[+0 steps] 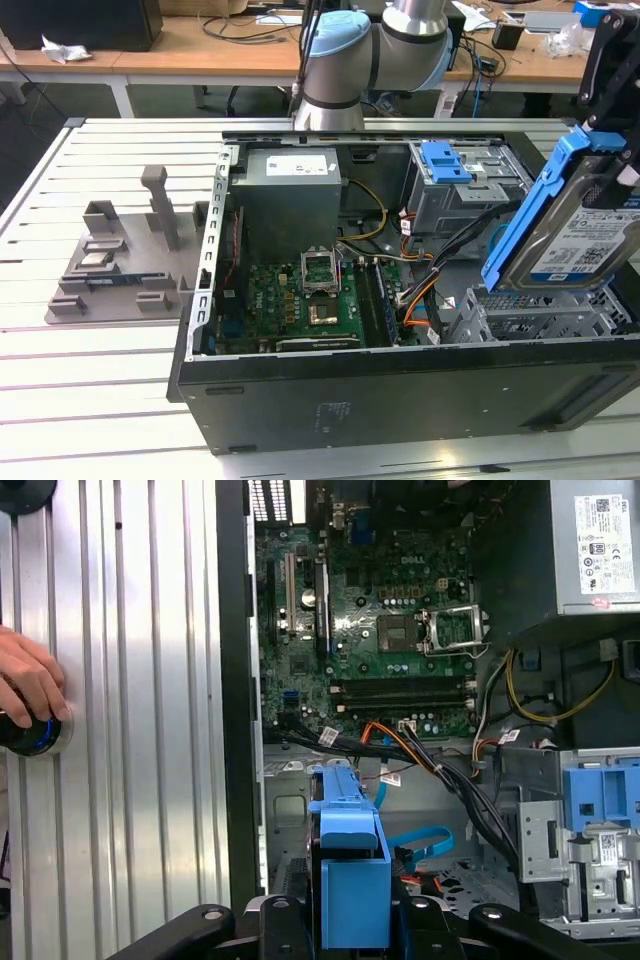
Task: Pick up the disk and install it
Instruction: 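Insert the disk into the insertion slot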
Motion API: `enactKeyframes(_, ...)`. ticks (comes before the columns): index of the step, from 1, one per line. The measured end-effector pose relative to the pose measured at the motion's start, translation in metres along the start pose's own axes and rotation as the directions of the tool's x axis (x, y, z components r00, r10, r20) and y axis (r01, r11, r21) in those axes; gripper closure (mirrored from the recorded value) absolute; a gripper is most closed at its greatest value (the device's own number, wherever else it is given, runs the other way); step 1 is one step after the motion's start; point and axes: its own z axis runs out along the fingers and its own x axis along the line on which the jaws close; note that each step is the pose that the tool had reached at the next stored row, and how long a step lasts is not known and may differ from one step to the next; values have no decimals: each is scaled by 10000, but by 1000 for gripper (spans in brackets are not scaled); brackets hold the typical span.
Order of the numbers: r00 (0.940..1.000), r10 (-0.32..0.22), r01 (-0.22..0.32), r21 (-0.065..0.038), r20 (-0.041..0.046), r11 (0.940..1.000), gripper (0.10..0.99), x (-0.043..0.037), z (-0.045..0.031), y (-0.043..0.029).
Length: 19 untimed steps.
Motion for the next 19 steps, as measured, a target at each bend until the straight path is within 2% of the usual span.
enactKeyframes(5, 10000, 0, 0, -4, 2, 10000, 722, -2, 60, -33)
enactKeyframes(7, 10000, -1, 1, -7, 2, 10000, 722, -22, 131, -62)
enactKeyframes(11, 10000, 0, 0, -7, 1, 10000, 722, -48, 203, -93)
enactKeyframes(19, 10000, -5, 5, -7, 1, 10000, 722, -69, 318, -96)
